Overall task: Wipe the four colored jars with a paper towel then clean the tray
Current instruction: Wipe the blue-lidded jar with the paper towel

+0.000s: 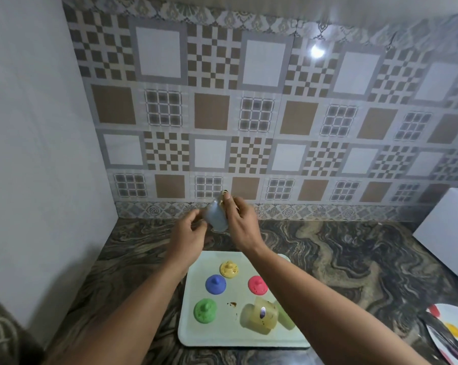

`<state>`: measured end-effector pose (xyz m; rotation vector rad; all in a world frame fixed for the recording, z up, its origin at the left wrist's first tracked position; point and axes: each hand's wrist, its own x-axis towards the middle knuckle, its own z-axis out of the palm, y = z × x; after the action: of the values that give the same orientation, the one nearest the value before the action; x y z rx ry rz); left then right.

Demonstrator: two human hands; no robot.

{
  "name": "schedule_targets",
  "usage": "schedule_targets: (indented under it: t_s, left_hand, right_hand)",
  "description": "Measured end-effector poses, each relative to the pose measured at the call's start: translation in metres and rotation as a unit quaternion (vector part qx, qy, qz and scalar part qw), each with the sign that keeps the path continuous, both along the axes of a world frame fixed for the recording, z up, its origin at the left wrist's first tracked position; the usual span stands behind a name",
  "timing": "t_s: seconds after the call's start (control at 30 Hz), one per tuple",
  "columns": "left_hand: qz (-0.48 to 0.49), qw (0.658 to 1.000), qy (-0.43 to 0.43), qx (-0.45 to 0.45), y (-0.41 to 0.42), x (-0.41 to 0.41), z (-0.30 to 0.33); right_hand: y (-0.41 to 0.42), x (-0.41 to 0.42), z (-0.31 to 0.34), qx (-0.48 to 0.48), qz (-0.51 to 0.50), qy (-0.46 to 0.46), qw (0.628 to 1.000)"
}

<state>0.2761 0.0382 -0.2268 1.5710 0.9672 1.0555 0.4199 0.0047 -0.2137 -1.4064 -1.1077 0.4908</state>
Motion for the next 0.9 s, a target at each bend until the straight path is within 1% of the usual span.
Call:
schedule_targets:
  t_s: [0.07,0.13,0.2,0.23,0.27,0.3,0.33,0.37,0.4,0.43,0.47,0.5,0.53,0.57,0.6,0.67,0.73,0.8,0.87,0.9]
  left_hand:
    - [-0.001,0.998,-0.054,-0.028,-0.001,0.001,0.002]
    - [0.007,0.996,-0.079,-0.027,0.002,0.001,0.004]
    - [0.016,0.997,-0.072,-0.028,0.007,0.000,0.006]
    - [0.018,0.998,-0.054,-0.021,0.009,0.000,0.007]
    - [0.014,0.999,-0.035,-0.008,0.013,-0.001,0.006]
    - [0.006,1.000,-0.017,0.009,0.015,-0.002,0.006]
    - [-0.003,1.000,-0.008,0.027,0.016,-0.004,0.005]
    - [-0.015,0.999,-0.007,0.046,0.017,-0.006,0.003]
    - [-0.023,0.998,-0.015,0.063,0.019,-0.008,0.000]
    - [-0.028,0.996,-0.024,0.077,0.019,-0.009,-0.002]
    - [-0.032,0.995,-0.030,0.089,0.018,-0.009,-0.004]
    - [-0.036,0.994,-0.037,0.095,0.016,-0.008,-0.003]
    - [-0.033,0.995,-0.042,0.089,0.015,-0.006,-0.003]
    - [-0.023,0.996,-0.041,0.079,0.016,-0.003,-0.002]
    - [-0.003,0.997,-0.033,0.069,0.019,0.001,-0.002]
    - [0.010,0.999,-0.027,0.029,0.020,0.006,0.002]
    - [-0.001,0.997,-0.072,-0.039,0.020,0.008,0.003]
    - [0.013,0.994,-0.088,-0.068,0.020,0.006,0.004]
    - [0.023,0.993,-0.092,-0.077,0.020,0.004,0.003]
    - [0.022,0.993,-0.091,-0.072,0.021,0.002,0.002]
  right_hand:
    - [0.002,-0.003,-0.005,0.020,-0.009,-0.052,0.998]
    - [0.002,-0.002,-0.011,0.020,-0.010,-0.127,0.992]
    - [0.000,0.002,-0.020,0.021,-0.007,-0.218,0.976]
    - [-0.001,0.004,-0.024,0.028,-0.005,-0.264,0.964]
    - [-0.001,0.005,-0.030,0.038,-0.006,-0.298,0.954]
    - [-0.003,0.005,-0.033,0.043,-0.008,-0.310,0.950]
    - [-0.002,0.005,-0.035,0.045,-0.008,-0.299,0.953]
    - [-0.002,0.004,-0.034,0.048,0.000,-0.257,0.965]
    - [0.000,0.002,-0.029,0.053,0.014,-0.181,0.982]
    - [0.002,-0.001,-0.019,0.042,0.033,-0.061,0.997]
    - [0.007,-0.001,-0.010,0.008,0.041,0.061,0.997]
    - [0.011,0.000,0.000,-0.044,0.034,0.145,0.988]
    - [0.014,0.002,0.004,-0.098,0.030,0.174,0.979]
    - [0.016,0.002,0.005,-0.126,0.031,0.172,0.977]
    - [0.019,0.002,0.001,-0.119,0.028,0.152,0.981]
    - [0.023,0.000,-0.008,-0.062,0.011,0.085,0.994]
    - [0.024,-0.001,-0.013,-0.010,-0.001,-0.005,1.000]
    - [0.022,-0.002,-0.020,0.012,0.008,-0.111,0.994]
    - [0.014,-0.004,-0.028,0.002,0.018,-0.222,0.975]
    - [0.011,-0.007,-0.031,0.003,0.016,-0.229,0.973]
